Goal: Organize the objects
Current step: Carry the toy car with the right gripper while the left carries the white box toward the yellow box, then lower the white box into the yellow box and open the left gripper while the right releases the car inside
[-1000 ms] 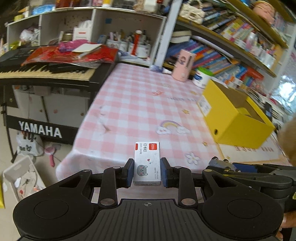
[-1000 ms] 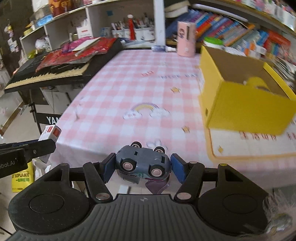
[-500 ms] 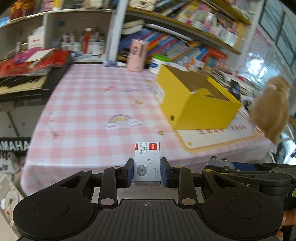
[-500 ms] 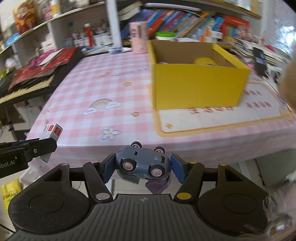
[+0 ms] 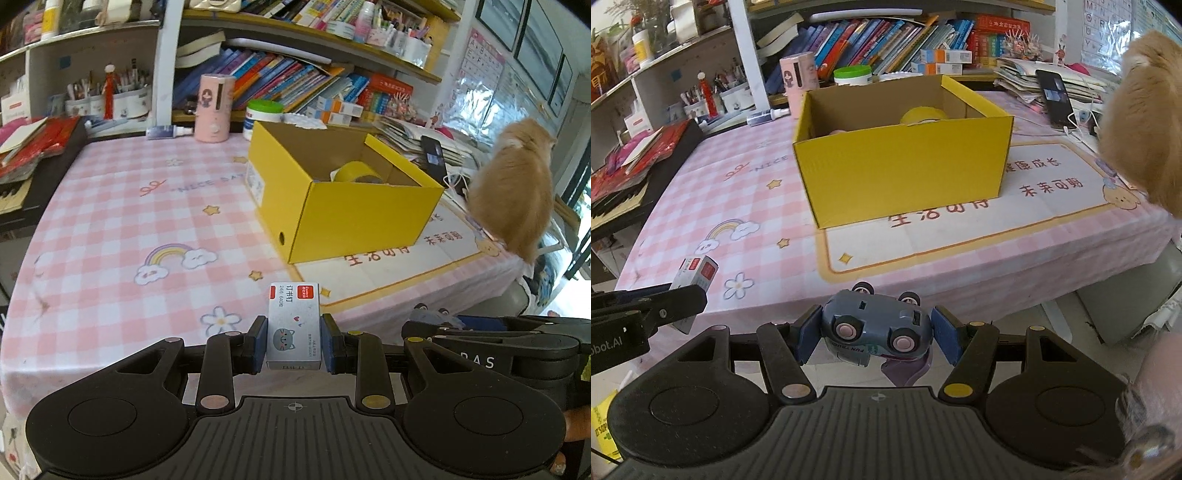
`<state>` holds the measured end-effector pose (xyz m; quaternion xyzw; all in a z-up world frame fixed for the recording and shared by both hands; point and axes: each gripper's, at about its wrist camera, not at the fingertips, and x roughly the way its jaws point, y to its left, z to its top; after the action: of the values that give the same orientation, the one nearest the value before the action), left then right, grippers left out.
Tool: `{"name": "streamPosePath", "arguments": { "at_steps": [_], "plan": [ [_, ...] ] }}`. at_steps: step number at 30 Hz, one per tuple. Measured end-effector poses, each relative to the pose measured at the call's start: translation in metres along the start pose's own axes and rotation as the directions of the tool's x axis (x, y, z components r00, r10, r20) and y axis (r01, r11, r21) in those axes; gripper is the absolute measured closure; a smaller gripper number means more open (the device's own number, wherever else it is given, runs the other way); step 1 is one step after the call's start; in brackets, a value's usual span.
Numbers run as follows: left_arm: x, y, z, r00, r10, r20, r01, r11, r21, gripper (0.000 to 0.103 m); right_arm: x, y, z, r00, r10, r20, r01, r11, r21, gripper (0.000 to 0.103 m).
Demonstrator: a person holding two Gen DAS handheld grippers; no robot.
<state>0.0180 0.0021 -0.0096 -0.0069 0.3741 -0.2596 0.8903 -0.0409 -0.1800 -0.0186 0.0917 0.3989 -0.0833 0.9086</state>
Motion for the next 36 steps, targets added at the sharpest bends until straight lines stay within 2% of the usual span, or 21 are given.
{"name": "streamPosePath", "arguments": {
  "at_steps": [6,13,16,21,25,29,36],
  "plan": [
    [0.013,-0.016,0.008,1.0,-0.016,-0.001,0.016,1.0,0.015,0.075,0.007,-0.017,0.009,1.0,0.001,-0.001,-0.001,1.0,0.008,0.042],
    [0.027,-0.036,0.031,0.999,-0.02,0.038,0.019,1.0,0.018,0.075,0.014,-0.041,0.025,1.0,0.005,0.009,-0.005,1.0,0.022,0.042],
    [0.035,-0.046,0.048,0.997,-0.018,0.075,0.017,1.0,0.02,0.075,0.015,-0.055,0.041,0.999,0.003,0.038,-0.004,0.999,0.04,0.042],
    [0.053,-0.063,0.083,0.988,-0.009,0.153,0.005,1.0,0.028,0.075,0.013,-0.079,0.08,0.991,0.014,0.135,-0.018,0.999,0.033,0.042],
    [0.082,-0.078,0.11,0.984,0.03,0.178,-0.038,0.999,0.039,0.075,0.015,-0.098,0.119,0.975,0.032,0.22,-0.033,0.999,0.003,0.042],
    [0.118,-0.083,0.128,0.983,0.103,0.15,-0.11,0.993,0.036,0.075,0.024,-0.116,0.154,0.959,0.055,0.278,-0.049,0.998,-0.027,0.042],
    [0.164,-0.086,0.139,0.976,0.205,0.077,-0.208,0.977,0.043,0.075,0.058,-0.125,0.188,0.957,0.149,0.25,-0.126,0.986,-0.105,0.042]
  ]
}}
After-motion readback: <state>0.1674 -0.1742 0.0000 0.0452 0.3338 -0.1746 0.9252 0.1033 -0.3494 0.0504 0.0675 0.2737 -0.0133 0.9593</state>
